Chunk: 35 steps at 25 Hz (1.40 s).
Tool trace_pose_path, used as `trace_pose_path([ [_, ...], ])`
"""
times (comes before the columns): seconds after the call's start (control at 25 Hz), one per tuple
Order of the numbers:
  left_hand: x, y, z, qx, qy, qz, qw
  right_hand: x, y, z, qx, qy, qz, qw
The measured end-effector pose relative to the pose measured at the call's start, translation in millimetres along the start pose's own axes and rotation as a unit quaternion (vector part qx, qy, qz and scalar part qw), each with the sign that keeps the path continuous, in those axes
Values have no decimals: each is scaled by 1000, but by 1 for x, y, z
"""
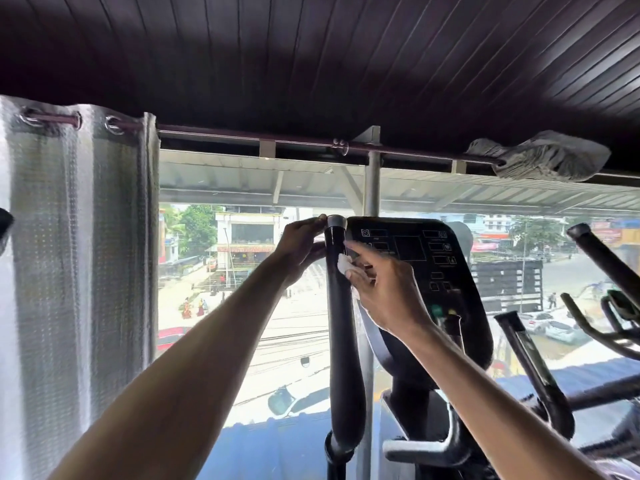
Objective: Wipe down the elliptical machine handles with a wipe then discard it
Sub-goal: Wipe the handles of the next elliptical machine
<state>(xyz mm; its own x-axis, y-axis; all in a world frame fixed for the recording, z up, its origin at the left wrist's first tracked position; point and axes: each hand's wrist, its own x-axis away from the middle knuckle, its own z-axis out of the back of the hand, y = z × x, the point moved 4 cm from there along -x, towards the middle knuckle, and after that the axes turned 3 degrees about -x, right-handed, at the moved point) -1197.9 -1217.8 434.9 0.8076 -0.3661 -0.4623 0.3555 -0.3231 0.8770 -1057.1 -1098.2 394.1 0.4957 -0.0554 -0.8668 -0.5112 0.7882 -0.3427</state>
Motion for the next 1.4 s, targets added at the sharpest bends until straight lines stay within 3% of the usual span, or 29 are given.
trace_pose_path([
  [0.12, 1, 1, 0, -24, 17, -5, 1000, 6, 0, 2, -41, -6, 7, 999],
  [0.28, 2, 1, -1, -33, 33, 6, 999, -19, 9, 4, -57, 48, -12, 997],
  [0.36, 2, 2, -1, -28, 40, 18, 999, -27, 7, 0, -31, 42, 32, 998],
  [0.52, 5, 6, -4, -40, 37, 26, 998, -7, -12, -9, 99, -57, 181, 977],
  [0.64, 11, 6, -7, -30, 43, 37, 998, -15, -37, -7, 184, -81, 190, 961],
  [0.76, 15, 7, -9, -58, 28, 36, 997, 5, -59, -16, 218, -166, 182, 944],
  [0.84, 15, 9, -10, -80, 48, 25, 995, 23, -57, -16, 191, -167, 207, 945],
  [0.96, 13, 7, -11, -107, 92, 11, 990, 30, -29, -3, 98, -58, 162, 980],
  [1.08, 18, 11, -13, -157, 102, -3, 982, 54, -1, 3, -56, 18, 101, 993],
  [1.2, 23, 18, -13, -203, 119, -15, 972, 61, 23, 0, -195, 56, 22, 979],
  [1.4, 26, 29, -14, -266, 124, -25, 956, 47, 38, -15, -277, 70, -91, 954],
])
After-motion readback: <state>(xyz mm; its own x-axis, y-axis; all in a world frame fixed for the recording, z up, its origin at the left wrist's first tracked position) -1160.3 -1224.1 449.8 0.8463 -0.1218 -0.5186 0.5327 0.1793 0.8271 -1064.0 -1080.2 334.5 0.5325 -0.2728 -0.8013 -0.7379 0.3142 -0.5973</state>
